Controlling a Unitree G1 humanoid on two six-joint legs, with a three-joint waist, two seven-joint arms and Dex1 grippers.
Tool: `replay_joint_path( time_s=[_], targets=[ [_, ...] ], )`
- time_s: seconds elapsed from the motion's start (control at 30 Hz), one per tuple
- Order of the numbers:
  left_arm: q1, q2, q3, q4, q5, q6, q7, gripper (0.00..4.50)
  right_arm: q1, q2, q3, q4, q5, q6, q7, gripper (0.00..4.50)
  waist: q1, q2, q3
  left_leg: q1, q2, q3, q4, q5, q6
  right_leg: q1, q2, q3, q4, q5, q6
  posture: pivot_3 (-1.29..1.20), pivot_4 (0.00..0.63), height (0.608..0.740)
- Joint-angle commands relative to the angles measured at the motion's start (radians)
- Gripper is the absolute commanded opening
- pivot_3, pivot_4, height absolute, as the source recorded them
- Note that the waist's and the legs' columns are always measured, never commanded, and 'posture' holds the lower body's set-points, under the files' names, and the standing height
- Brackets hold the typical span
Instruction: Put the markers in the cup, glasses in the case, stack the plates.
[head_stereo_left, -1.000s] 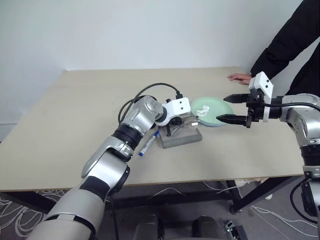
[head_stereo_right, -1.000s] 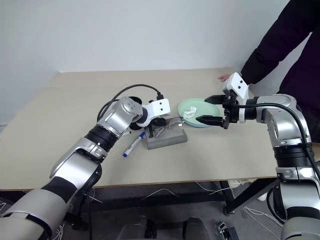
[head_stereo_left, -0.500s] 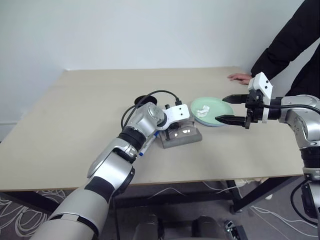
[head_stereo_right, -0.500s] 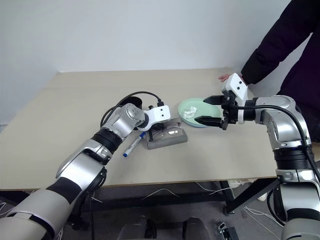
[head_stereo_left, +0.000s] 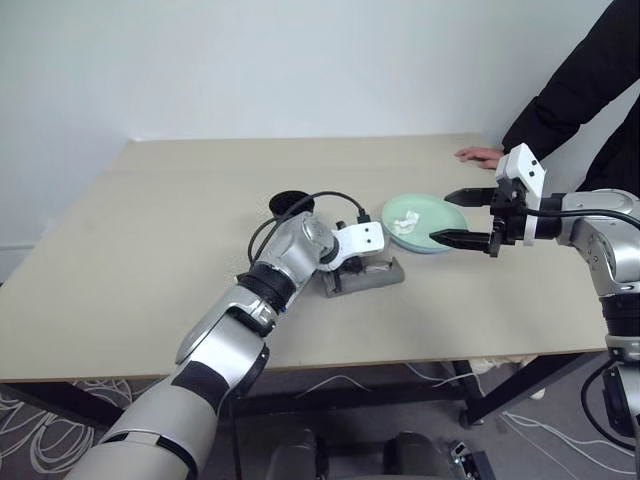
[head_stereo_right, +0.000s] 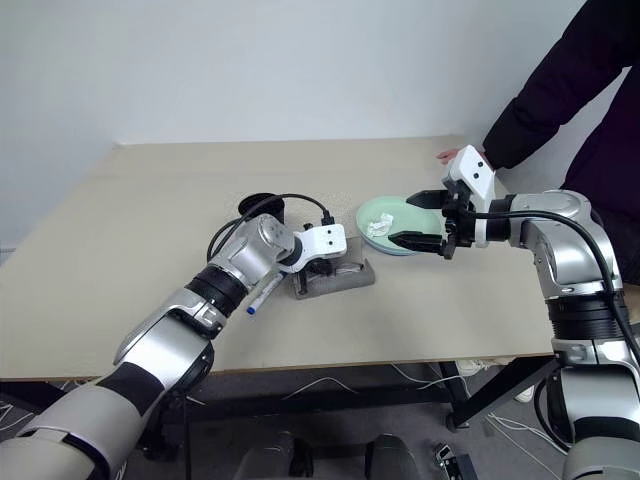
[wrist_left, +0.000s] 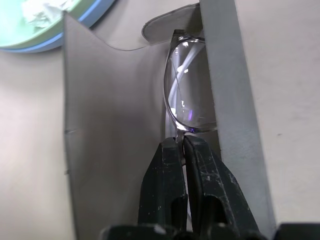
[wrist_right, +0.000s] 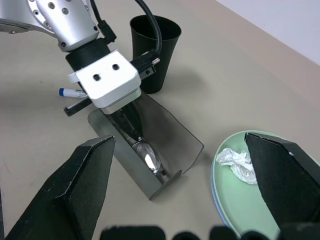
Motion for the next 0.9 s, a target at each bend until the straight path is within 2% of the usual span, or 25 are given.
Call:
replay_joint_path(
  time_s=[0.03, 0.37, 0.67, 0.8, 0.9],
  targets=[
    [0.004, -0.002, 0.000, -0.069, -0.011, 0.047, -0.049, 0.03, -0.013, -0.007, -0.032, -0.035, 0.020, -0.004, -0.006, 4.50, 0.000, 0.000, 0.000, 0.000, 0.000, 0.000, 0.000, 0.000, 0.000, 0.000, 0.000, 0.000, 0.000, 0.000, 0.000, 0.00, 0.000, 0.740],
    [0.035, 0.027, -0.017, -0.231, -0.030, 0.197, -0.177, 0.03, -0.015, -0.006, -0.024, -0.024, 0.015, -0.013, -0.002, 4.50, 0.000, 0.000, 0.000, 0.000, 0.000, 0.000, 0.000, 0.000, 0.000, 0.000, 0.000, 0.000, 0.000, 0.000, 0.000, 0.00, 0.000, 0.740],
    [0.031, 0.041, -0.024, -0.236, -0.023, 0.224, -0.191, 0.03, -0.010, -0.013, -0.019, -0.011, 0.006, -0.024, 0.009, 4.50, -0.001, 0.000, 0.000, 0.000, 0.000, 0.000, 0.000, 0.000, 0.000, 0.000, 0.000, 0.000, 0.000, 0.000, 0.000, 0.00, 0.000, 0.740],
    [0.005, 0.039, -0.002, -0.191, -0.020, 0.197, -0.158, 0.89, -0.006, -0.012, -0.020, -0.013, 0.005, -0.023, 0.011, 4.50, -0.001, 0.000, 0.000, 0.000, 0.000, 0.000, 0.000, 0.000, 0.000, 0.000, 0.000, 0.000, 0.000, 0.000, 0.001, 0.00, 0.000, 0.740],
    [-0.025, 0.033, 0.018, -0.147, -0.027, 0.174, -0.125, 1.90, -0.008, -0.010, -0.019, -0.011, 0.006, -0.022, 0.010, 4.50, -0.001, 0.000, 0.000, 0.000, 0.000, -0.001, 0.000, 0.000, 0.000, 0.000, 0.000, 0.000, 0.000, 0.000, 0.000, 0.00, 0.000, 0.740]
  ],
)
